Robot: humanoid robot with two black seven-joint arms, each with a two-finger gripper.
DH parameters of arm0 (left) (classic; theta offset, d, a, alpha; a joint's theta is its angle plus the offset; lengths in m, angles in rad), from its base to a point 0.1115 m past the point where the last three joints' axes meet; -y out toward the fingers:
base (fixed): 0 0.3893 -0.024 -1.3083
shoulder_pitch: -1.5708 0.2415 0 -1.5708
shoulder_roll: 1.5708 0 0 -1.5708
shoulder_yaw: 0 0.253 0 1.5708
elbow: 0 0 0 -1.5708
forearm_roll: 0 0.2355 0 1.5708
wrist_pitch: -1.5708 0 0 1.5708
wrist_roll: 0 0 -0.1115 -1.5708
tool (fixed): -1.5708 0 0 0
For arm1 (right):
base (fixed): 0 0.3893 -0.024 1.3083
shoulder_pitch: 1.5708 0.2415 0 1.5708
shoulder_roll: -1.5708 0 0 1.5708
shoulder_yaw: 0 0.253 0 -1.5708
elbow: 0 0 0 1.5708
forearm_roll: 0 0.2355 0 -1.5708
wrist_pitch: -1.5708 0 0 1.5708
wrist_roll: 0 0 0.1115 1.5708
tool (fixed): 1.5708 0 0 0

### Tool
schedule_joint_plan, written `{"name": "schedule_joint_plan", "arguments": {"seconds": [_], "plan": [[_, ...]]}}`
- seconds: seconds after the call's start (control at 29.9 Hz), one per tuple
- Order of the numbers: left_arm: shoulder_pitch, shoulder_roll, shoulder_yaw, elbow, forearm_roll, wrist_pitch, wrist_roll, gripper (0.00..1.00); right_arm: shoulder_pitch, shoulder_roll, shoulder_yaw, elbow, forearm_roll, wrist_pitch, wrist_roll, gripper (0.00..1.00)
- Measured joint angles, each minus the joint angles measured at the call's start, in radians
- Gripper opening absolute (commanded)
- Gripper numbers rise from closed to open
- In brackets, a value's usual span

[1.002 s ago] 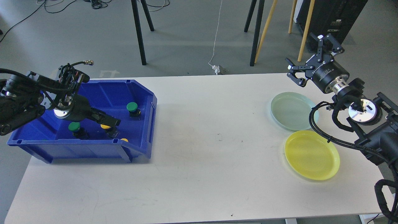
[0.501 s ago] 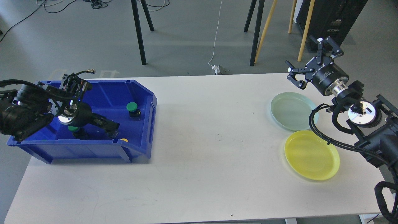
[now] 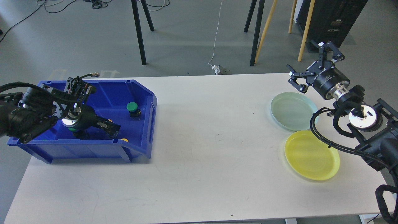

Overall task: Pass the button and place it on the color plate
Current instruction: 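Grasp a yellow-capped button in the bin with the left gripper, then lift the button and extend it toward the right gripper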

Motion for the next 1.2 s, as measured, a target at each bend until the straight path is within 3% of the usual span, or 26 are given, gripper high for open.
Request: {"name": "schedule_joint_plan", "arguments": {"seconds": [0.37, 0.57, 0.67, 0.8, 0.93, 1.04, 1.2], "plan": [[-0.041, 0.051, -0.043, -0.059, 0.020, 0.001, 0.000, 0.06, -0.012, 0.000, 0.013, -0.004, 0.000, 0.000, 0.004, 1.00], [-0.087, 0.263, -0.343, -0.362, -0.103, -0.042, 0.000, 0.06, -0.018, -0.038, 0.044, 0.003, 0.000, 0.000, 0.005, 1.00], [-0.033, 0.283, -0.494, -0.469, -0.286, -0.046, 0.000, 0.07, -0.024, -0.086, 0.047, 0.021, 0.000, 0.000, 0.005, 1.00], [0.033, 0.178, -0.624, -0.540, -0.523, -0.047, 0.000, 0.07, -0.089, -0.181, 0.026, 0.168, -0.031, 0.000, 0.004, 1.00], [0.064, 0.003, -0.670, -0.558, -0.660, -0.047, 0.000, 0.08, -0.167, -0.271, 0.006, 0.464, -0.129, 0.000, 0.004, 1.00], [0.072, -0.137, -0.677, -0.488, -0.727, -0.047, 0.000, 0.08, -0.199, -0.283, -0.004, 0.579, -0.178, 0.000, 0.004, 1.00], [0.095, -0.290, -0.682, -0.340, -0.754, -0.047, 0.000, 0.08, -0.190, -0.271, -0.063, 0.605, -0.214, 0.000, 0.005, 1.00]]}}
